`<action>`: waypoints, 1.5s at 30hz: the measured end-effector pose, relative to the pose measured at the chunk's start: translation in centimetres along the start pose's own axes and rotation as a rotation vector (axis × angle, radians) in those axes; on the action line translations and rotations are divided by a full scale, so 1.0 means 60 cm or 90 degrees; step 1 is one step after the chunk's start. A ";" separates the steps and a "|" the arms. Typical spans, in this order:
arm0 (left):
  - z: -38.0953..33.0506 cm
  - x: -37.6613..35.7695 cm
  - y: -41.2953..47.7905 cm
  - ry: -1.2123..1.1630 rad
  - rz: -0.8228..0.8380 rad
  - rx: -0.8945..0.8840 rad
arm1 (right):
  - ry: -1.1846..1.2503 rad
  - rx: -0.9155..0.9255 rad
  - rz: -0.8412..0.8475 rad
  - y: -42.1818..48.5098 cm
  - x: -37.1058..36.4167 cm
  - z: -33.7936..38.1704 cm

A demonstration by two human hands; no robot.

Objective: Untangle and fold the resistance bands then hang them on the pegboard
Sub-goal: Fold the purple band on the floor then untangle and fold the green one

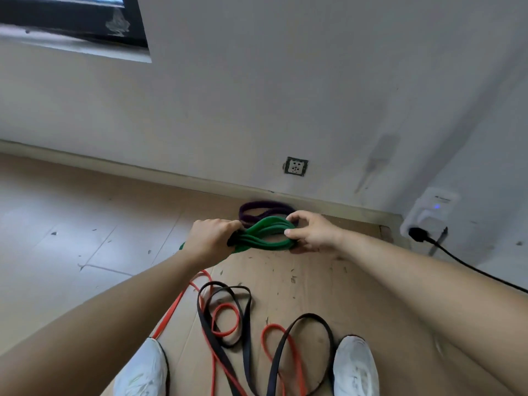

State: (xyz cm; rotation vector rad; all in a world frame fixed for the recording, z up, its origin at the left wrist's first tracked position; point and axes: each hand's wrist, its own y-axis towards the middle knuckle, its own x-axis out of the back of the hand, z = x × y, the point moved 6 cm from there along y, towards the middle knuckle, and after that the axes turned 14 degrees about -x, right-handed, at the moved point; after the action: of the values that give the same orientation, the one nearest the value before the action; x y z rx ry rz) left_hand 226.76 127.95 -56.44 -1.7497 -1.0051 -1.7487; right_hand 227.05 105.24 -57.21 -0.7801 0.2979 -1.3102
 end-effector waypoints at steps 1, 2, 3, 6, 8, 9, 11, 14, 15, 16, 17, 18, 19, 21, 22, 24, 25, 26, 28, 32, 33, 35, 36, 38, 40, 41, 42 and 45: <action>0.016 -0.022 0.007 0.001 0.008 0.005 | 0.022 -0.008 0.003 0.028 -0.007 -0.010; 0.032 -0.044 0.014 -0.002 0.014 0.007 | 0.044 -0.016 0.005 0.056 -0.015 -0.020; 0.047 -0.065 0.022 -0.004 0.014 0.006 | 0.068 -0.025 0.005 0.084 -0.022 -0.032; 0.090 -0.133 0.047 -0.006 0.010 0.006 | 0.136 -0.055 -0.016 0.167 -0.034 -0.068; 0.113 -0.183 0.066 -0.037 0.006 0.033 | 0.160 -0.058 -0.028 0.215 -0.031 -0.085; 0.121 -0.206 0.075 -0.061 -0.003 0.052 | 0.170 -0.058 -0.035 0.239 -0.026 -0.094; 0.130 -0.254 0.093 -0.118 -0.023 0.092 | 0.179 -0.064 -0.053 0.283 -0.012 -0.117; 0.122 -0.347 0.105 -0.181 0.075 0.108 | 0.135 -0.081 -0.104 0.344 0.016 -0.174; 0.114 -0.378 0.103 -0.188 0.130 0.095 | 0.099 -0.090 -0.126 0.360 0.024 -0.195; 0.107 -0.402 0.100 -0.184 0.167 0.082 | 0.062 -0.103 -0.142 0.372 0.028 -0.214; 0.101 -0.419 0.097 -0.172 0.179 0.069 | 0.041 -0.114 -0.150 0.382 0.030 -0.230; 0.097 -0.428 0.095 -0.160 0.175 0.058 | 0.030 -0.125 -0.155 0.392 0.030 -0.244; 0.095 -0.432 0.094 -0.151 0.162 0.046 | 0.028 -0.130 -0.157 0.400 0.029 -0.253; 0.094 -0.428 0.090 -0.139 0.138 0.020 | 0.024 -0.126 -0.161 0.407 0.024 -0.257; 0.096 -0.424 0.086 -0.133 0.124 0.005 | -0.005 -0.113 -0.174 0.410 0.025 -0.254; 0.098 -0.413 0.077 -0.111 0.085 -0.022 | -0.102 -0.081 -0.202 0.412 0.027 -0.241; 0.098 -0.407 0.071 -0.103 0.067 -0.027 | -0.141 -0.069 -0.215 0.412 0.028 -0.237; 0.099 -0.403 0.064 -0.099 0.053 -0.025 | -0.177 -0.061 -0.223 0.412 0.028 -0.233; 0.100 -0.397 0.053 -0.091 0.046 -0.018 | -0.244 -0.054 -0.239 0.411 0.026 -0.229; 0.102 -0.387 0.037 -0.070 0.036 -0.031 | -0.256 -0.065 -0.224 0.405 0.022 -0.235; 0.101 -0.381 0.035 -0.071 0.017 -0.034 | -0.251 -0.061 -0.221 0.404 0.021 -0.237; 0.097 -0.367 0.029 -0.077 -0.038 -0.035 | -0.237 -0.047 -0.217 0.400 0.019 -0.236; 0.093 -0.360 0.027 -0.087 -0.063 -0.035 | -0.236 -0.042 -0.218 0.398 0.019 -0.235; 0.078 -0.357 0.020 -0.144 -0.062 -0.044 | -0.252 -0.042 -0.225 0.398 0.024 -0.233; 0.064 -0.378 0.008 -0.223 0.018 -0.062 | -0.271 -0.046 -0.217 0.400 0.030 -0.233; 0.061 -0.393 0.001 -0.244 0.071 -0.058 | -0.282 -0.043 -0.212 0.400 0.032 -0.232; 0.060 -0.406 -0.003 -0.240 0.102 -0.050 | -0.293 -0.036 -0.210 0.401 0.034 -0.231; 0.066 -0.425 0.003 -0.186 0.084 -0.028 | -0.299 -0.018 -0.215 0.401 0.038 -0.231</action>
State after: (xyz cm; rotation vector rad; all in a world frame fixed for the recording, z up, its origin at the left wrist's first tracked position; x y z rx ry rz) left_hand 231.41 126.54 -81.77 -2.0915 -0.9461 -1.4734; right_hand 237.21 99.63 -82.53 -1.1695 -0.1999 -1.3882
